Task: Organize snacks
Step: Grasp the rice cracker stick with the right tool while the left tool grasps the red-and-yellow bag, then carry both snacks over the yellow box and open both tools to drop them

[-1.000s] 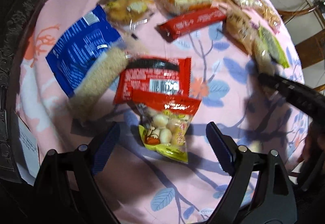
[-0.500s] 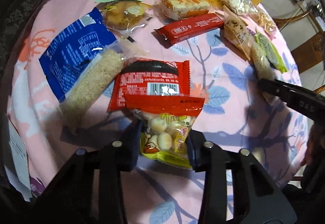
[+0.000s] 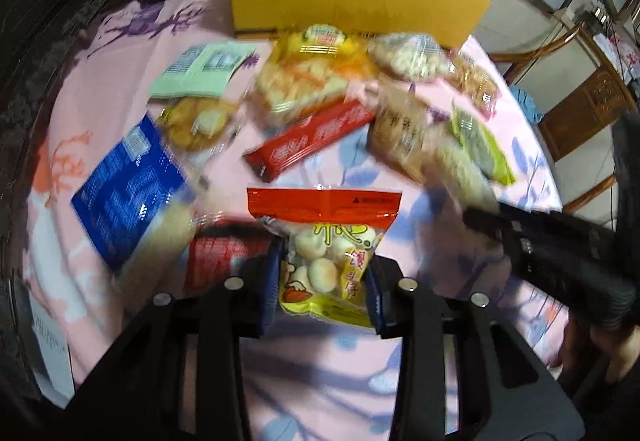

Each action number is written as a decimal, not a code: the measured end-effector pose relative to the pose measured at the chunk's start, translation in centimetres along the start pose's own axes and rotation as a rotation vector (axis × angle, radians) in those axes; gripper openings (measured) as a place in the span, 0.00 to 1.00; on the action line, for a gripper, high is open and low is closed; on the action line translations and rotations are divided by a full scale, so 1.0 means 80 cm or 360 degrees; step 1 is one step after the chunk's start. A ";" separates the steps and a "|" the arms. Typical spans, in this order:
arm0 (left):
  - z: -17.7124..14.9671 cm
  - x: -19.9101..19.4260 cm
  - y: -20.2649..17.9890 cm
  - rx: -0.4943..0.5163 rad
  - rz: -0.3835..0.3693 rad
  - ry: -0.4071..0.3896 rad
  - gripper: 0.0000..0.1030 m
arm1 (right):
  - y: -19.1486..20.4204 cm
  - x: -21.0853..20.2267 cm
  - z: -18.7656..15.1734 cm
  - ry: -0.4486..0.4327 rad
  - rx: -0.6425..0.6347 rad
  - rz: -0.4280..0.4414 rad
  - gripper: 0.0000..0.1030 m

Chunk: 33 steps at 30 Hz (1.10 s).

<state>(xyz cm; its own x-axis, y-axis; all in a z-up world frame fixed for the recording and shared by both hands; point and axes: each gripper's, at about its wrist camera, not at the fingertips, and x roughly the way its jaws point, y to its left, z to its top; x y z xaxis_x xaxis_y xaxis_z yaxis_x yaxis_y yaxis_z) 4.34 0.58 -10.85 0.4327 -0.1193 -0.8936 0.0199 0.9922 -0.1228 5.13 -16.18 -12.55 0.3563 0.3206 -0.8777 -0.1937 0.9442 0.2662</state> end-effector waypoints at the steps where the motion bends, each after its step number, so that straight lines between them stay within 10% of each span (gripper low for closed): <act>1: 0.006 0.001 -0.002 0.0002 -0.0005 -0.0014 0.35 | 0.001 -0.008 0.002 -0.0020 -0.0006 0.0002 0.29; 21: 0.042 0.019 -0.007 -0.0070 -0.0055 -0.0007 0.35 | 0.000 0.053 0.025 0.0230 0.0040 -0.0020 0.30; 33: 0.056 0.019 -0.002 -0.0081 -0.0057 -0.0022 0.35 | 0.031 0.022 0.049 0.0042 -0.0118 -0.0030 0.27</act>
<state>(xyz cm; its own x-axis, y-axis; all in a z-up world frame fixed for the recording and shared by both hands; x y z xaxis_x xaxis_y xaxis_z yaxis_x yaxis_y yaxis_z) 9.05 0.39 -10.25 0.4452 -0.1535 -0.8822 -0.0104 0.9842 -0.1765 8.89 -12.98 -11.90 0.3362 0.2999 -0.8928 -0.2548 0.9415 0.2203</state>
